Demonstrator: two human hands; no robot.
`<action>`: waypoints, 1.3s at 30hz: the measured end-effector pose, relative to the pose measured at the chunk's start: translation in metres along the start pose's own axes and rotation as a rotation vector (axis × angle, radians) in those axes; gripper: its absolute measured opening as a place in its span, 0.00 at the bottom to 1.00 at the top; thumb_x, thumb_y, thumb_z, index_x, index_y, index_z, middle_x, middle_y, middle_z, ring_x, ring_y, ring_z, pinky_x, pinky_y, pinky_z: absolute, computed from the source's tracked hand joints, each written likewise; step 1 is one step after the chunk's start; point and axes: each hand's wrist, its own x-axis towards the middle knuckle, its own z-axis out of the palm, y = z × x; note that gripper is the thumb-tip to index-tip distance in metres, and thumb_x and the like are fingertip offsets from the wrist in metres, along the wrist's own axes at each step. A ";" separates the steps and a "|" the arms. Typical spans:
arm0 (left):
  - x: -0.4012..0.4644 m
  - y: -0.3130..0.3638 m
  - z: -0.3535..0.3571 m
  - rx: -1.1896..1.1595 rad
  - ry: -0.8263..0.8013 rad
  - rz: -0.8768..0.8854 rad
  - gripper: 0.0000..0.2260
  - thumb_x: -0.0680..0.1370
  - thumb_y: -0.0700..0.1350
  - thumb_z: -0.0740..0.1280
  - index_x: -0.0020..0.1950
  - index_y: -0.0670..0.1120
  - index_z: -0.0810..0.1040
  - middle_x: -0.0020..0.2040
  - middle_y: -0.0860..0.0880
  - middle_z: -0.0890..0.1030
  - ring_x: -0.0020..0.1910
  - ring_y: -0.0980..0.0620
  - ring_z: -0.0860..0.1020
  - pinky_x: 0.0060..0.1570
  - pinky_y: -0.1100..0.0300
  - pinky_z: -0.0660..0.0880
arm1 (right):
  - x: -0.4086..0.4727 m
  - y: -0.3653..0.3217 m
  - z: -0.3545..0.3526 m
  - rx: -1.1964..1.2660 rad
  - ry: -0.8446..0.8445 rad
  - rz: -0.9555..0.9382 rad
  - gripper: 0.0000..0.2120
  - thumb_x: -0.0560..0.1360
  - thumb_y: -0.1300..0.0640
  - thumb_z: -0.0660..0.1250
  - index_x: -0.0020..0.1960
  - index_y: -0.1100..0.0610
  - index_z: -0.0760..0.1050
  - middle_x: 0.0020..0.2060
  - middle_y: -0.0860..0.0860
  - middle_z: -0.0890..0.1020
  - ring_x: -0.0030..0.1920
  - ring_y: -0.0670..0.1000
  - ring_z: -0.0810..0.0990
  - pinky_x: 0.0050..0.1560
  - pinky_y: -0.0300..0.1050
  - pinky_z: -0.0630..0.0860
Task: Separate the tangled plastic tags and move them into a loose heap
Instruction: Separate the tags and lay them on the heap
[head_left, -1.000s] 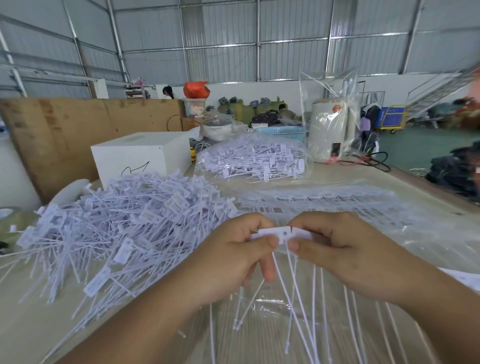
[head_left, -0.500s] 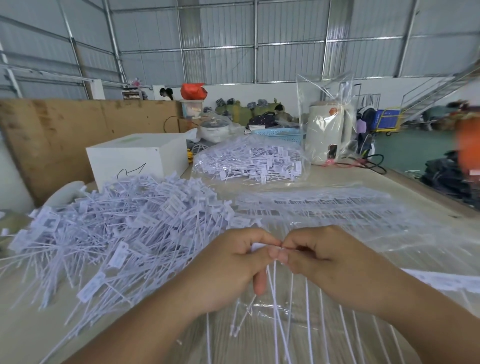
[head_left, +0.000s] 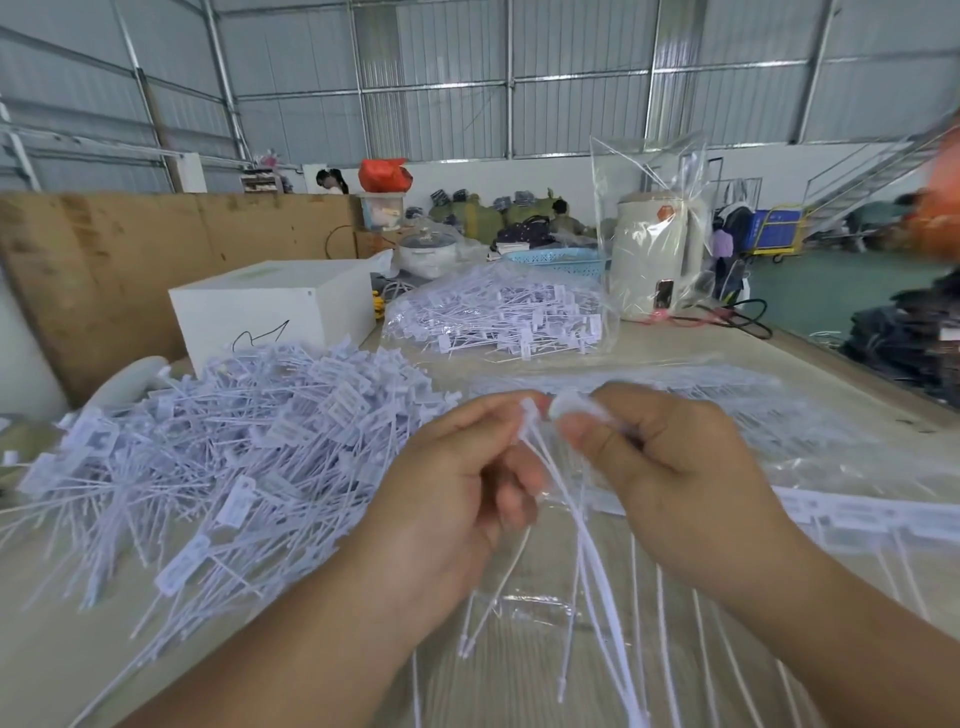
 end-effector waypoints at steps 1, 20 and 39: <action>0.003 0.002 -0.005 -0.078 0.063 -0.017 0.08 0.75 0.42 0.66 0.42 0.46 0.86 0.25 0.48 0.74 0.19 0.58 0.67 0.20 0.66 0.66 | 0.002 0.003 -0.004 0.039 0.083 0.020 0.18 0.77 0.47 0.64 0.33 0.55 0.69 0.21 0.44 0.66 0.23 0.44 0.64 0.25 0.36 0.61; -0.004 0.000 -0.012 0.562 -0.361 0.027 0.08 0.76 0.50 0.68 0.51 0.52 0.84 0.27 0.46 0.79 0.21 0.54 0.71 0.25 0.66 0.69 | -0.001 0.018 -0.006 0.050 -0.527 -0.025 0.26 0.73 0.41 0.70 0.66 0.39 0.63 0.40 0.43 0.83 0.42 0.47 0.82 0.48 0.50 0.78; 0.004 0.015 -0.015 -0.147 -0.041 -0.089 0.07 0.69 0.41 0.68 0.40 0.46 0.86 0.25 0.47 0.74 0.18 0.57 0.68 0.19 0.69 0.67 | 0.005 0.000 -0.017 0.108 0.062 0.038 0.14 0.75 0.47 0.67 0.38 0.56 0.74 0.21 0.46 0.65 0.22 0.43 0.62 0.23 0.34 0.58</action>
